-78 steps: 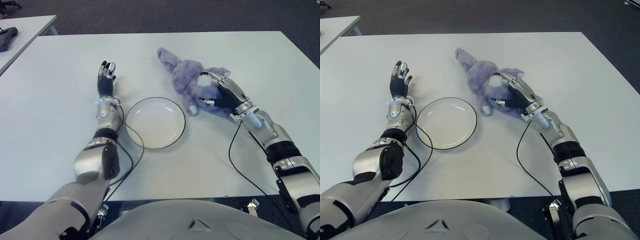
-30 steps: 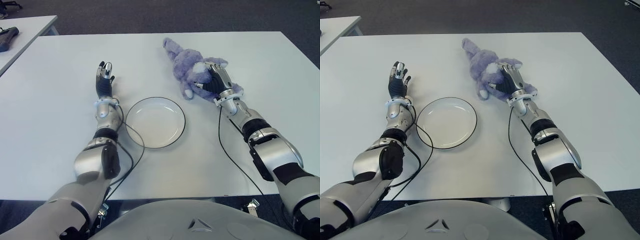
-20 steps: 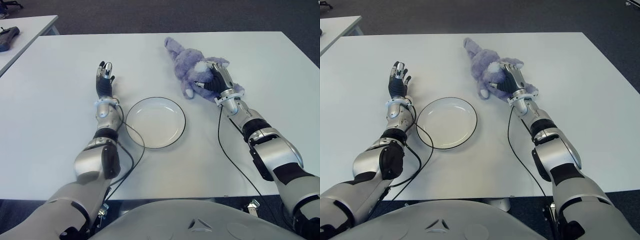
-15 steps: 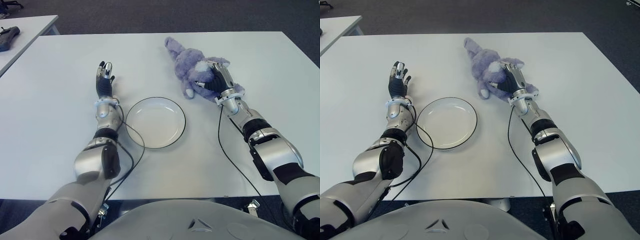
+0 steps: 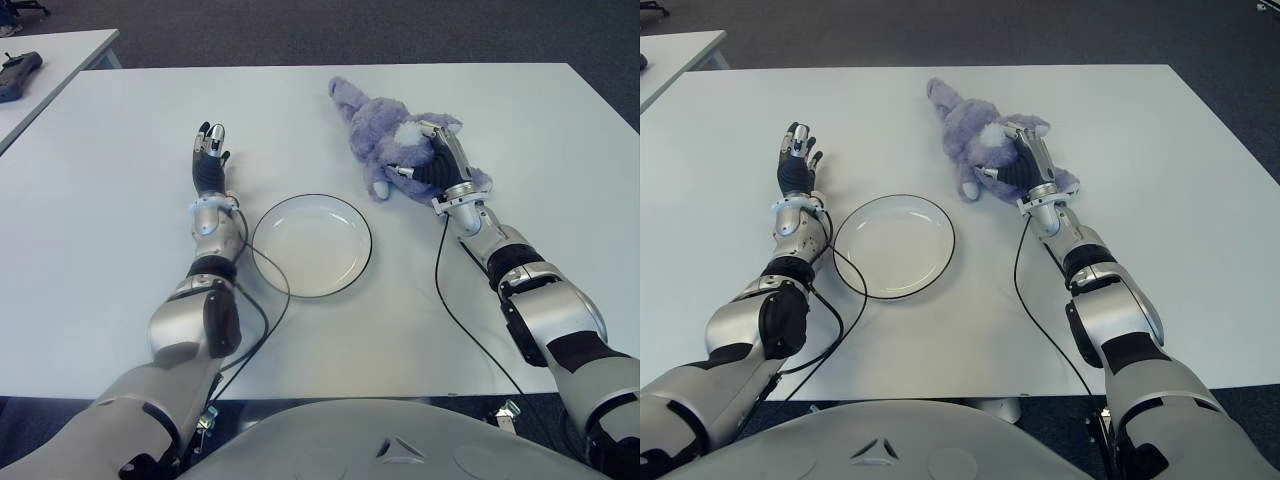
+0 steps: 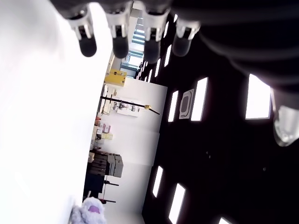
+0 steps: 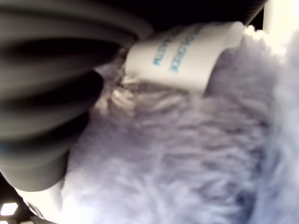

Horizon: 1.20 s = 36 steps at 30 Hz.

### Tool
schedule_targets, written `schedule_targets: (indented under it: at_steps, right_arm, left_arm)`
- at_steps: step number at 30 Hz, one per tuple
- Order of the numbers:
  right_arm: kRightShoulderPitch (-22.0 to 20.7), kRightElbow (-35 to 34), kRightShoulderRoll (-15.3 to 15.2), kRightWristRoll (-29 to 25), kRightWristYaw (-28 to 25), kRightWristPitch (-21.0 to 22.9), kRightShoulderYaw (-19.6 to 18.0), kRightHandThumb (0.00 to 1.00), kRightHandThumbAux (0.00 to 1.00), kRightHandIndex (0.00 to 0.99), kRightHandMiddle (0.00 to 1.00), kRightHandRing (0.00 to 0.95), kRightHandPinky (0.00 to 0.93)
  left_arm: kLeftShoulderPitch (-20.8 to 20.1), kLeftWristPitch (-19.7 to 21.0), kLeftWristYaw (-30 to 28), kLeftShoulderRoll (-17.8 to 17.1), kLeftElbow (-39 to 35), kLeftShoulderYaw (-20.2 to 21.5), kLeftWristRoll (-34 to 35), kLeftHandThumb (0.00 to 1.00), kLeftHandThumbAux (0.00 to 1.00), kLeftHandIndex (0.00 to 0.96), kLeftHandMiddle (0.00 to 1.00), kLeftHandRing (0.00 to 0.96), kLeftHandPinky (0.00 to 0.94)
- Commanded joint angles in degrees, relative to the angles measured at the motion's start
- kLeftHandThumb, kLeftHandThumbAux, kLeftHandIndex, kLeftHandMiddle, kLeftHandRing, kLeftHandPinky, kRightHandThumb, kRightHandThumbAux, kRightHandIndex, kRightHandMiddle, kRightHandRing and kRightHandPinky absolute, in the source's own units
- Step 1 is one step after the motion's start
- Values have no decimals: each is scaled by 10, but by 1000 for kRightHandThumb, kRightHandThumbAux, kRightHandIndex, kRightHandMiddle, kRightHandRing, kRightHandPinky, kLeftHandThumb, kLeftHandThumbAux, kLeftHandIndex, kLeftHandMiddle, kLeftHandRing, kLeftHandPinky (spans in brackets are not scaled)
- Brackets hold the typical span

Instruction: Put the doll into the plate.

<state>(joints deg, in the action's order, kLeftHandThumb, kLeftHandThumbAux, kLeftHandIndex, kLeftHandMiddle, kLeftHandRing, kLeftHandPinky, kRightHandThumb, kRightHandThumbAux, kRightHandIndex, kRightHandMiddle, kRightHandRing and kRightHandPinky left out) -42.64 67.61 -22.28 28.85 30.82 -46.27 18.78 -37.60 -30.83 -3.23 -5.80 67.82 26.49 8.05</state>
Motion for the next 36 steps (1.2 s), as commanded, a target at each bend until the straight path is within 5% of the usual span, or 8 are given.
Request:
schedule_targets:
  at_steps: [1,24,36]
  right_arm:
    - [32,-2,0,-10,2,-55,-14,163,751,811,913,907,895]
    - [-32,-61,-21,4,38,-203,-70,327,749,814,900,885,869]
    - [-38,-87,-34,51,92,-202,-76,398,746,827,906,890,891]
  left_arm:
    - [139,35,-6,48,81,19,25,0,443,19,90,54,2]
    - [130,45,3,51,82,21,25,0,453,30,94,64,27]
    - [128,48,5,53,83,22,24,0,447,35,101,68,27]
